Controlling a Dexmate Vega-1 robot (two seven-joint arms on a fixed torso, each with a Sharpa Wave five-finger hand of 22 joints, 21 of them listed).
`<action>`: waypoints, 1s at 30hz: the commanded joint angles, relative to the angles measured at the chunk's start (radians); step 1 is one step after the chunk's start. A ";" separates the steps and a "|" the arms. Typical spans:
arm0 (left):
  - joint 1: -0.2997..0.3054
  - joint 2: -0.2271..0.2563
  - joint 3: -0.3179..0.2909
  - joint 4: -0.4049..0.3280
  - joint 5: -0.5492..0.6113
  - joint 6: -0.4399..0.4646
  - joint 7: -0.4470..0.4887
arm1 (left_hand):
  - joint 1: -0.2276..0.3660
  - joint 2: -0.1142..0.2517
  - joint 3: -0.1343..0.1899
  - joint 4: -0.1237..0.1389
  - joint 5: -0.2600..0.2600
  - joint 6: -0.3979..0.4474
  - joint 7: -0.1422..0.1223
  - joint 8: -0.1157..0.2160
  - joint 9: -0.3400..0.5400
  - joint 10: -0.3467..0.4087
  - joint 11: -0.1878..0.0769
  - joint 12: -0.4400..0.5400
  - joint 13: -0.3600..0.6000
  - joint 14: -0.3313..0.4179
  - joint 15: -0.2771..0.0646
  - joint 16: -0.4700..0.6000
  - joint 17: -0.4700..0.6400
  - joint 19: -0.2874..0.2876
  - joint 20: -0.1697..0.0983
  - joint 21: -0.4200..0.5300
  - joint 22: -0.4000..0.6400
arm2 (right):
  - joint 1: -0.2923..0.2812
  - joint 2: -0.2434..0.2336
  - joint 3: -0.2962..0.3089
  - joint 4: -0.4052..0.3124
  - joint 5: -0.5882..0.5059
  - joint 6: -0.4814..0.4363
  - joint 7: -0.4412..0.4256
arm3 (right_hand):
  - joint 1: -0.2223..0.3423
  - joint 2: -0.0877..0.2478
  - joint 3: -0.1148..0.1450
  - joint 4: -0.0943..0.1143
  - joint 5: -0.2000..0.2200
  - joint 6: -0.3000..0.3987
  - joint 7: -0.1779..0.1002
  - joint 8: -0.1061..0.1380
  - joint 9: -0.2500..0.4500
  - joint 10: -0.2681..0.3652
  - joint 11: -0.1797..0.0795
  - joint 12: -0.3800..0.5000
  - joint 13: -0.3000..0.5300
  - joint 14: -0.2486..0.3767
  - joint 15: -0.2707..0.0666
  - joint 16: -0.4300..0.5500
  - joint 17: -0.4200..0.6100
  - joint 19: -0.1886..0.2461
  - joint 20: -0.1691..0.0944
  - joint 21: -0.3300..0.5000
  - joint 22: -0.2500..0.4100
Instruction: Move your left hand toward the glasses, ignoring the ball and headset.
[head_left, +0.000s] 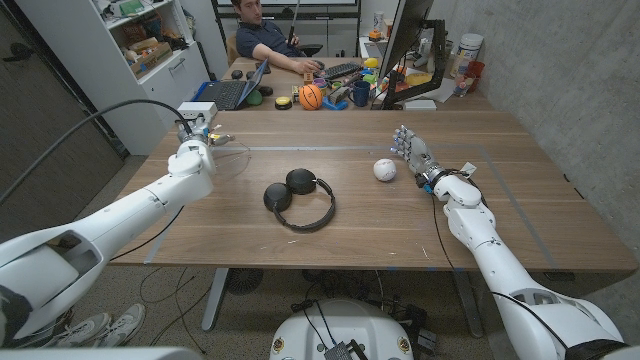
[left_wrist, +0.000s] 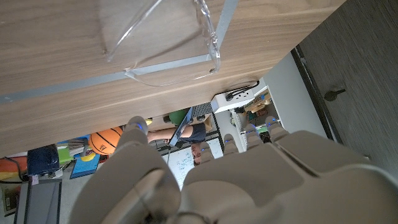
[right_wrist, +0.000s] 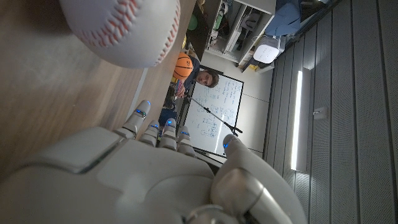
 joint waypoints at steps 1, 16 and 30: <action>-0.006 -0.002 0.006 0.009 -0.030 0.018 -0.033 | 0.031 0.006 0.002 -0.011 0.010 -0.270 -0.003 0.013 0.003 -0.203 0.014 0.012 -0.001 -0.132 0.001 0.011 -0.002 0.024 0.003 0.014 0.003 | 0.011 -0.004 -0.002 0.014 0.000 0.005 0.010 | -0.005 0.002 -0.004 0.002 0.006 0.005 0.006 0.005 0.004 0.004 -0.003 0.005 0.003 -0.006 -0.003 0.004 0.002 0.007 0.000 -0.002 0.005; -0.001 0.009 0.002 -0.001 -0.079 0.053 -0.042 | 0.114 0.003 -0.004 -0.017 0.015 -0.170 -0.003 0.040 0.002 -0.051 -0.023 0.033 -0.006 0.014 -0.015 0.034 -0.006 0.174 0.005 0.045 0.004 | 0.022 -0.002 -0.007 0.029 0.000 0.010 0.020 | -0.007 0.002 -0.007 0.001 0.007 0.005 0.007 0.005 0.004 0.004 -0.004 0.005 0.003 -0.005 -0.002 0.004 0.001 0.010 0.000 -0.008 0.005; -0.032 0.011 0.037 0.023 -0.083 0.052 -0.072 | 0.138 0.006 -0.002 -0.017 0.015 -0.138 -0.004 0.048 0.002 -0.001 -0.023 0.040 -0.007 0.024 -0.028 0.027 -0.006 0.196 0.005 0.045 0.003 | 0.020 -0.003 -0.004 0.022 -0.001 0.006 0.011 | -0.009 0.003 -0.010 0.001 0.009 0.005 0.008 0.005 0.004 0.005 -0.003 0.005 0.003 -0.005 -0.002 0.004 0.001 0.012 0.000 -0.013 0.005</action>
